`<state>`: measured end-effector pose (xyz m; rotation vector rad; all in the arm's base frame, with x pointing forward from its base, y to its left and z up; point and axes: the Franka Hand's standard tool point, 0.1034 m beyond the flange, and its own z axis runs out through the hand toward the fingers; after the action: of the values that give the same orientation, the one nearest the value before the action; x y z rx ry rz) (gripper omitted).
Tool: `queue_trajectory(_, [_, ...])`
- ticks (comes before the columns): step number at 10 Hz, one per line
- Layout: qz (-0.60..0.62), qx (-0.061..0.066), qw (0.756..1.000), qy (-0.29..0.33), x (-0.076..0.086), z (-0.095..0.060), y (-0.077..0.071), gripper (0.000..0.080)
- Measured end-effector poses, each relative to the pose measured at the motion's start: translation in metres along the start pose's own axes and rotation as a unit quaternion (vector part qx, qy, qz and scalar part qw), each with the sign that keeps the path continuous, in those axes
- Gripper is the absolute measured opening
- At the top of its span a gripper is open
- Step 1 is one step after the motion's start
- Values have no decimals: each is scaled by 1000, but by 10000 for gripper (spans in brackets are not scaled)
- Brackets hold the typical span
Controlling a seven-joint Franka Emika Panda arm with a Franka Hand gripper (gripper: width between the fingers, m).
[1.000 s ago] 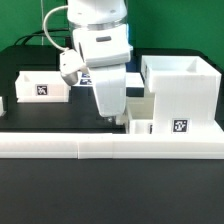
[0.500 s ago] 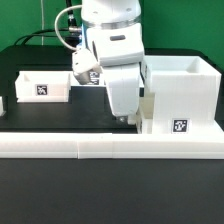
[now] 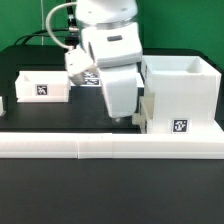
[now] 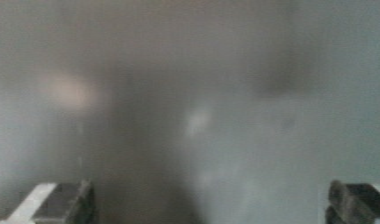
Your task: Assemble drawer
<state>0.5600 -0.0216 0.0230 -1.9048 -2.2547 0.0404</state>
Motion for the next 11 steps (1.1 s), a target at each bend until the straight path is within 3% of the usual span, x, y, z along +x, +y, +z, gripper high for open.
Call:
queue_trajectory(2, [-33,-5,999,3,-37,-4,-8,649])
queue_trajectory(3, [-39,-15,999,0,-50,-10,-10,649])
queue_trajectory(4, [-34,-38,999,-8,-62,-20,-13,649])
queue_trajectory(5, [-20,-63,998,-15,-68,-29,-24,649])
queue_trajectory(7, [8,-81,997,-21,-67,-30,-58,649])
queue_trajectory(8, [12,-80,996,-22,-65,-28,-69,649])
queue_trajectory(11, [28,-79,996,-21,-66,-26,-69,649])
